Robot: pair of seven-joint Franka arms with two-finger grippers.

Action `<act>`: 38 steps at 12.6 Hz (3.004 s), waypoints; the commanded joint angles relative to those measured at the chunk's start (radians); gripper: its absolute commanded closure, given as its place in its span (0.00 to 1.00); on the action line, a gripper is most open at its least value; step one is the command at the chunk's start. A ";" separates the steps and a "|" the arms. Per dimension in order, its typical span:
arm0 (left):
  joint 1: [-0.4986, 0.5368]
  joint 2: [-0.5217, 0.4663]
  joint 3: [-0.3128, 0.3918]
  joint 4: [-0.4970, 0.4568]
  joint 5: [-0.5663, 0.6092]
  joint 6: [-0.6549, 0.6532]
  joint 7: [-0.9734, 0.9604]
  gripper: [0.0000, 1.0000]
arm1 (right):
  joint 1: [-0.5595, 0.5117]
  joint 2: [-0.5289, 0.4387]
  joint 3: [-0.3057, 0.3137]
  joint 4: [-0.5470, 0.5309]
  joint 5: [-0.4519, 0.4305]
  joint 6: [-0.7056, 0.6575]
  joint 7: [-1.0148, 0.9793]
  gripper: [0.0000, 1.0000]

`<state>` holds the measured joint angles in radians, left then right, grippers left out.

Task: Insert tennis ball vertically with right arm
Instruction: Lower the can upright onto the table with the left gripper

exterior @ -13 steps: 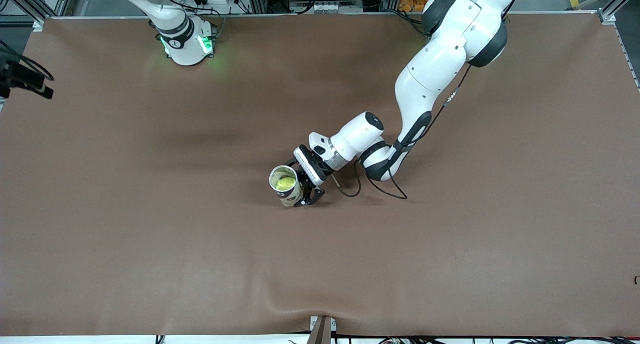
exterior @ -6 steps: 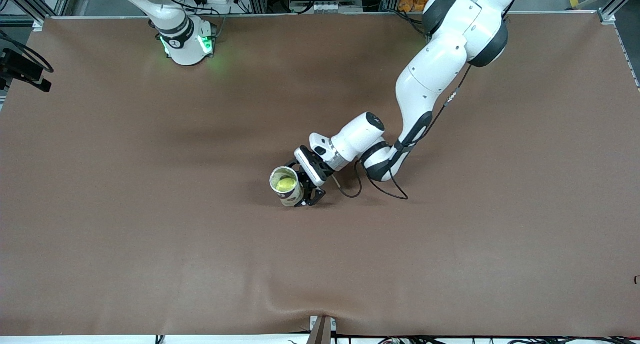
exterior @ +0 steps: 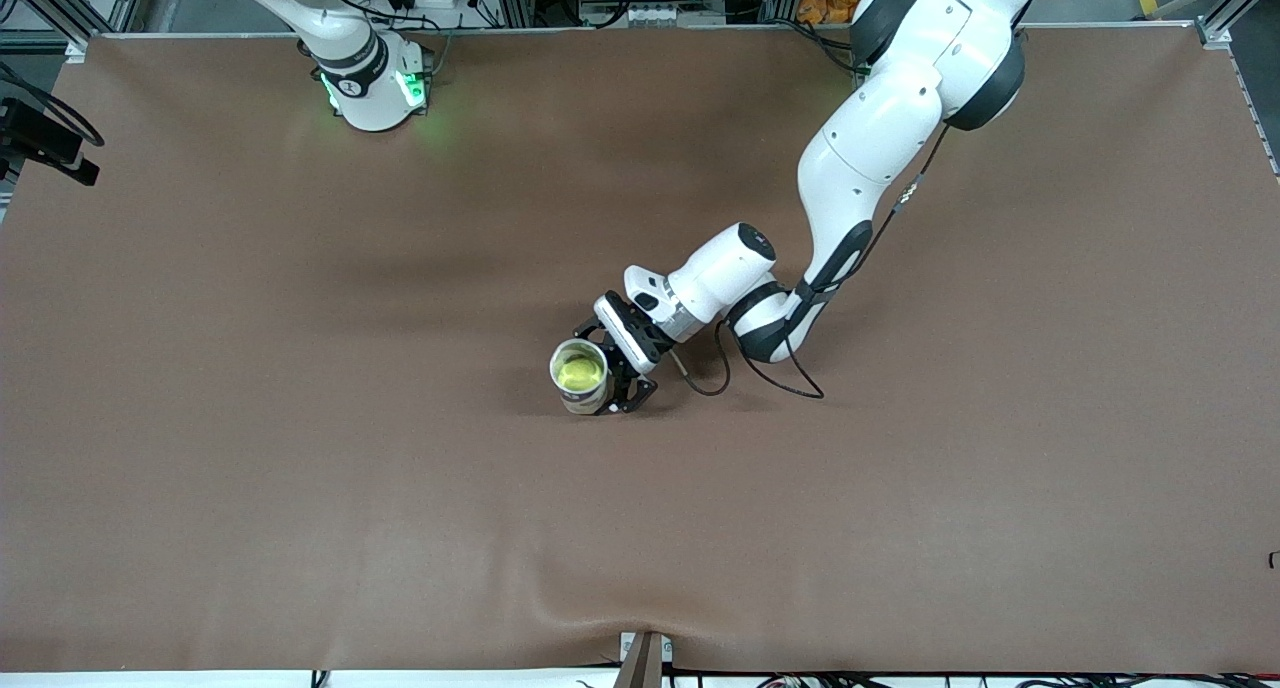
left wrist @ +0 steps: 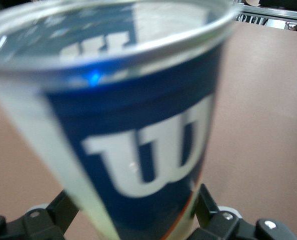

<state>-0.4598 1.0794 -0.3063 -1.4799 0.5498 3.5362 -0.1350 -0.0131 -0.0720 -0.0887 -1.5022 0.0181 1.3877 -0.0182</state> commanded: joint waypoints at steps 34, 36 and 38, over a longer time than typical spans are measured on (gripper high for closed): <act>0.016 -0.131 -0.027 -0.108 0.022 -0.099 -0.006 0.00 | -0.019 0.006 0.001 0.007 -0.032 -0.024 -0.100 0.00; 0.016 -0.137 -0.031 -0.118 0.022 -0.097 -0.006 0.00 | -0.018 0.006 0.001 0.007 -0.032 -0.024 -0.100 0.00; 0.018 -0.147 -0.033 -0.141 0.031 -0.092 -0.006 0.00 | -0.018 0.006 0.001 0.007 -0.032 -0.024 -0.100 0.00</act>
<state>-0.4477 0.9817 -0.3397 -1.5599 0.5605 3.4441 -0.1356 -0.0238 -0.0680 -0.0957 -1.5039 -0.0020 1.3750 -0.1050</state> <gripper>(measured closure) 0.000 0.000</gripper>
